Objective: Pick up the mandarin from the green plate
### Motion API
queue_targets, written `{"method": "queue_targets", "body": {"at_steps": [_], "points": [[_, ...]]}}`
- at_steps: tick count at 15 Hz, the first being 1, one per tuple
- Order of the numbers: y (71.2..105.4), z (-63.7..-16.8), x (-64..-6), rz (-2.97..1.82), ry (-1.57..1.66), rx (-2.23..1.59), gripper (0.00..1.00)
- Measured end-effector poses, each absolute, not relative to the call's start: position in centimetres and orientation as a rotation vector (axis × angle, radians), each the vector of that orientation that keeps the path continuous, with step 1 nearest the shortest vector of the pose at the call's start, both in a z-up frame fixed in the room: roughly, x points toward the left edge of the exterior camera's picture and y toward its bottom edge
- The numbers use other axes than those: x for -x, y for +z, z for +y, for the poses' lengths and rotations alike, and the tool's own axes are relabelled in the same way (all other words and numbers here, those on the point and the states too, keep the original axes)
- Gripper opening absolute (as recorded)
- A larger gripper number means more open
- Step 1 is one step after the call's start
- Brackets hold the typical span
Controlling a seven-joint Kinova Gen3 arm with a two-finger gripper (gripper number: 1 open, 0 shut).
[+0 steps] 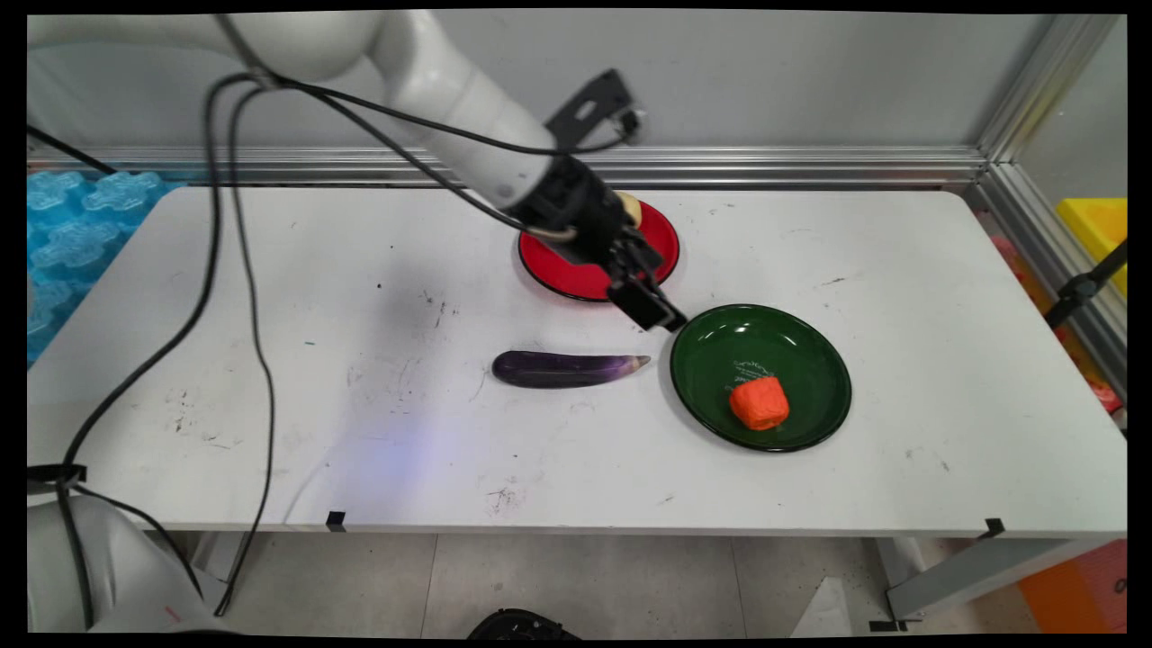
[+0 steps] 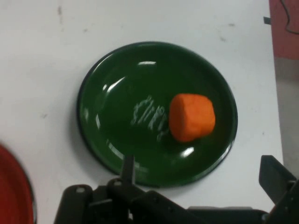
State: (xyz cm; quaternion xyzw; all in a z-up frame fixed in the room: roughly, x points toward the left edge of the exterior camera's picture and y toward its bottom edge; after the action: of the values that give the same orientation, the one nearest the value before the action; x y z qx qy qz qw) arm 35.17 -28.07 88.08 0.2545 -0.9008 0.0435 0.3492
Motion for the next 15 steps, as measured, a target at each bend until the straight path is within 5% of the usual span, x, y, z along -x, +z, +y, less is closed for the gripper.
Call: {"method": "queue_targets", "body": {"at_steps": [15], "points": [[79.0,-31.7,-23.5,-2.456,0.097,-0.538,1.0]]}}
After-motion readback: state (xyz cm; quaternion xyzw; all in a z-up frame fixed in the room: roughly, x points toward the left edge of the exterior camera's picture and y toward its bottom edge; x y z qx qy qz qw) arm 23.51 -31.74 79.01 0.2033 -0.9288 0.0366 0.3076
